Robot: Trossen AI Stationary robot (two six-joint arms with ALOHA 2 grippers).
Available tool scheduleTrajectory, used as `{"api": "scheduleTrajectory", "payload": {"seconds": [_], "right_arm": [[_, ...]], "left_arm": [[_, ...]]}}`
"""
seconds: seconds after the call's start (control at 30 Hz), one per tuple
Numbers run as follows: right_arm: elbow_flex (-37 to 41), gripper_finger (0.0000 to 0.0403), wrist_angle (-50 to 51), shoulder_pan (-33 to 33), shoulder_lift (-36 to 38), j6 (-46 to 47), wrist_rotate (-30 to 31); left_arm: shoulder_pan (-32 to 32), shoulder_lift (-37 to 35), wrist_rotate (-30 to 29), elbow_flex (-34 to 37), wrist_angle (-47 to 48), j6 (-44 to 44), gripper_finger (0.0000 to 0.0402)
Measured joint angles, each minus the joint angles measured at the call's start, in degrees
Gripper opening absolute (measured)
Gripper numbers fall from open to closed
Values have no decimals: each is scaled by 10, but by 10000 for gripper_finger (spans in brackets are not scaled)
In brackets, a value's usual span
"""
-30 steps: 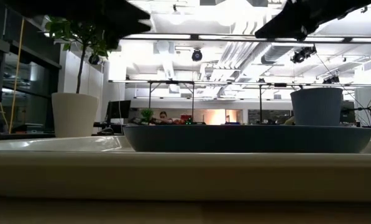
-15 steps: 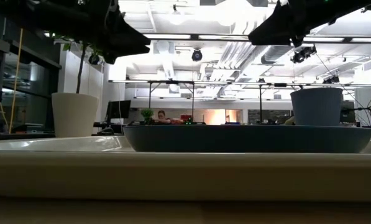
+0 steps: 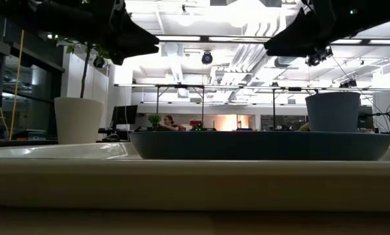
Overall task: Pick and place plate/cup/fork/spoon on tray
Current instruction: Put the yellow spoon on the white serving tray to the left of the blue plate
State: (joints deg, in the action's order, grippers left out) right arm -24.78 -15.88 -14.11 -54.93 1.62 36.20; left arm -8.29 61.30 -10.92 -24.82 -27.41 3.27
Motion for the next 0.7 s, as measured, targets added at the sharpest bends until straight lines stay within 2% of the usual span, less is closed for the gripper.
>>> {"api": "scheduleTrajectory", "payload": {"seconds": [0.23, 0.33, 0.47, 0.6, 0.7], "right_arm": [[6, 248, -2, 0, 51, -6, 2], [6, 248, 0, 0, 66, -6, 2], [6, 248, 1, 0, 67, -6, 4], [6, 248, 3, 0, 65, -6, 11], [6, 248, 4, 0, 65, -1, 11]], "left_arm": [[0, 0, -17, 0, 0, -4, 147], [0, 9, -69, -10, 14, 12, 147], [-23, 53, -130, -95, 160, 19, 147], [-86, 138, -142, -219, 325, 30, 147], [-153, 210, -141, -295, 386, 35, 147]]}}
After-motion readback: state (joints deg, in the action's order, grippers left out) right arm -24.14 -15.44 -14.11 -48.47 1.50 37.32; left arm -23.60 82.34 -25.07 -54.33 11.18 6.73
